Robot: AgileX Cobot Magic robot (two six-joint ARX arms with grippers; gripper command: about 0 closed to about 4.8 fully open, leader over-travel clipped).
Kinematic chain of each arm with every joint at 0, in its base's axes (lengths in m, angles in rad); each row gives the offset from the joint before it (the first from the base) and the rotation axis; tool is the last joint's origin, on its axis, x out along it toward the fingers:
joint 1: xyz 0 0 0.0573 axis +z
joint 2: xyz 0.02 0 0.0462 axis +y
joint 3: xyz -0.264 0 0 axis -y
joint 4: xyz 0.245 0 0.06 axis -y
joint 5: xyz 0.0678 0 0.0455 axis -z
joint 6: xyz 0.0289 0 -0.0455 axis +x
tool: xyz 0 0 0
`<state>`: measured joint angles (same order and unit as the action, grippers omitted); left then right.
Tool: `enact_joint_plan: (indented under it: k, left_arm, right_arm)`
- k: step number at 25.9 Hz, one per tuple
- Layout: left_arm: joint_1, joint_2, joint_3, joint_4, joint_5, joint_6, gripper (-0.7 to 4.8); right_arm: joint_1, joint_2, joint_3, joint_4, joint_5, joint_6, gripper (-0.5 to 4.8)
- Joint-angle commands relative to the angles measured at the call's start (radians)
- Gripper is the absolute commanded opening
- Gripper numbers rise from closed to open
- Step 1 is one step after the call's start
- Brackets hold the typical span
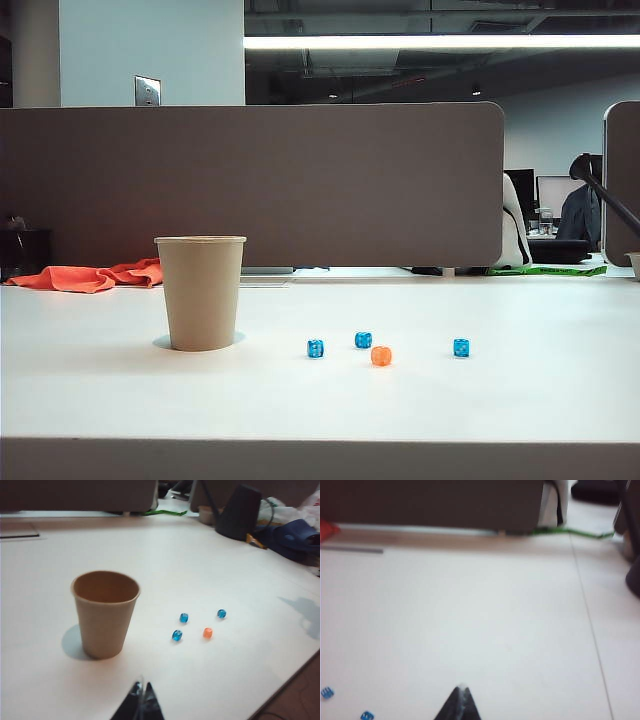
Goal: Pick up the dice with a different color and drop it into the paper cup.
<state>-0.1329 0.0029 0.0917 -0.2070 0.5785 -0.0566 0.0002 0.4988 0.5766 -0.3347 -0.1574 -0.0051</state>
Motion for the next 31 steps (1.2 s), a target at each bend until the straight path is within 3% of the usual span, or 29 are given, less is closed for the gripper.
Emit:
enact_joint_plan:
  k: [1,6,12,20,26,31]
  left_arm:
    - [-0.015,0.002,0.019,0.005,-0.018,0.026,-0.06]
    - [-0.021,0.002,0.021,0.014,-0.013,0.03,-0.06]
    - [-0.047,0.002,0.038,0.014,-0.014,0.106,-0.06]
    - [-0.12,0.002,0.053,0.021,-0.017,0.113,-0.06]
    - [-0.132,0.003,0.082,0.021,-0.016,0.113,-0.06]
    - [-0.132,0.003,0.083,0.02,-0.017,0.108,-0.06]
  right_arm:
    - [0.005,0.116,0.083,-0.054,-0.002,-0.003,-0.01]
    - [0.101,0.279,0.159,-0.034,0.006,-0.004,-0.01]
    - [0.271,0.44,0.168,0.038,0.075,-0.032,-0.01]
    - [0.48,0.681,0.168,0.148,0.14,-0.041,-0.01]
    - [0.579,0.743,0.169,0.212,0.14,-0.029,-0.01]
    - [0.643,0.745,0.168,0.208,0.21,0.015,0.0]
